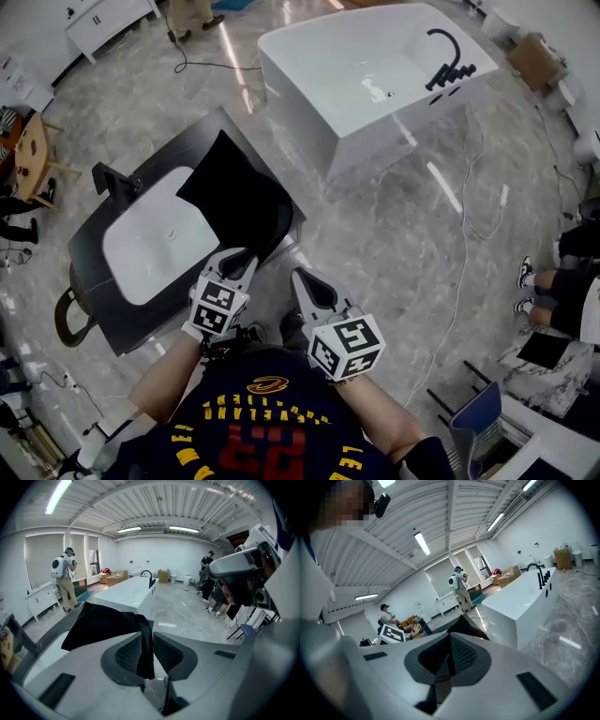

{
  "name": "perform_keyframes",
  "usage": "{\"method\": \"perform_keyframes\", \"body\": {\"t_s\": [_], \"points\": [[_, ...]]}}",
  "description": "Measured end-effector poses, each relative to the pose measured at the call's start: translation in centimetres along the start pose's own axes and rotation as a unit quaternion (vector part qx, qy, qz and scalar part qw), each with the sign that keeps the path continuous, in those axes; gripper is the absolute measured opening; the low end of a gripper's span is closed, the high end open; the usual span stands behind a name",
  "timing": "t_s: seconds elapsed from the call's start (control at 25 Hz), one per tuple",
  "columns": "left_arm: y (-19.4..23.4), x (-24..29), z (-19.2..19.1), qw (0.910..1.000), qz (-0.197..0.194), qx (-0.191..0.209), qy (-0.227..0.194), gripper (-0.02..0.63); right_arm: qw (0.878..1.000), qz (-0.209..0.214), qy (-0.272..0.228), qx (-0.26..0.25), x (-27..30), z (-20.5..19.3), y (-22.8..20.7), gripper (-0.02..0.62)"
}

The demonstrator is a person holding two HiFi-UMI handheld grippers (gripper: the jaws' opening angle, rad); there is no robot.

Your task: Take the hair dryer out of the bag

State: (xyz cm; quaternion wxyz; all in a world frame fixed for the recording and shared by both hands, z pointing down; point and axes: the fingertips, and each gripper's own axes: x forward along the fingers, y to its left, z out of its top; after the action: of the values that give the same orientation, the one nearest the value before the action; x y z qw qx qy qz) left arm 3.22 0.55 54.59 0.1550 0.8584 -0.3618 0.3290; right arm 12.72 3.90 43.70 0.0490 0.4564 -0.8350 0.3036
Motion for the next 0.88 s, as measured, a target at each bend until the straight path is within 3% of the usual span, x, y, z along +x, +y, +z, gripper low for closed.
{"method": "perform_keyframes", "body": {"t_s": [0.12,0.36,0.48,0.6,0.8,0.88], "points": [[0.9,2.6,-0.7,0.9993,0.023,0.004,0.03,0.08,1.0,0.011,0.011,0.001,0.8,0.2,-1.5,0.009],[2.8,6.7,-2.2,0.9899,0.073,0.057,0.107,0.149,0.999,0.03,0.025,0.01,1.7,0.3,-3.0,0.009],[3.3,7.6,-3.4,0.9869,0.078,0.037,0.136,0.149,0.999,0.032,0.026,0.012,1.9,0.7,-3.4,0.009],[3.6,7.7,-3.7,0.9882,0.066,0.005,0.138,0.147,0.999,0.029,0.025,0.017,2.1,0.9,-3.6,0.011],[3.6,7.0,-3.1,0.9922,0.019,-0.016,0.122,0.093,0.999,0.012,0.026,0.033,2.7,0.8,-3.8,0.009],[3.9,6.5,-2.4,0.9935,0.011,-0.005,0.113,0.011,0.999,0.003,0.025,0.036,2.9,0.9,-3.8,0.009]]}}
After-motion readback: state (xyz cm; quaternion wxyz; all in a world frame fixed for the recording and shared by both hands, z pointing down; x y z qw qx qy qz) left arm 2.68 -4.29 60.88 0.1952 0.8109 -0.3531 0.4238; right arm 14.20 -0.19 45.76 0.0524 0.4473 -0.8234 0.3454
